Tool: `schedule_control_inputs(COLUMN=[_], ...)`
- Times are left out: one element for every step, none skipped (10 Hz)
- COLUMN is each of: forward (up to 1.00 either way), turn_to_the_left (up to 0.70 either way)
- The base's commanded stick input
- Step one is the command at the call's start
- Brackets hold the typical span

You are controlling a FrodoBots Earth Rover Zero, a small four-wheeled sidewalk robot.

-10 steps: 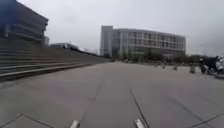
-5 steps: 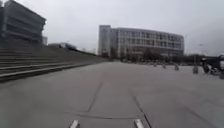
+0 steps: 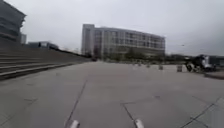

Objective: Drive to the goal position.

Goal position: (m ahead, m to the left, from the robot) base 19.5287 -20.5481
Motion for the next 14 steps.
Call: schedule_control_inputs(forward=[1.0, 1.0, 1.0, 1.0, 1.0, 1.0, 1.0, 1.0, 1.0, 1.0, 1.0, 1.0, 1.0, 1.0], turn_to_the_left=[-0.4, -0.28, 0.0, 0.0, 0.0, 0.0, 0.0, 0.0, 0.0, 0.0, 0.0, 0.0, 0.0, 0.0])
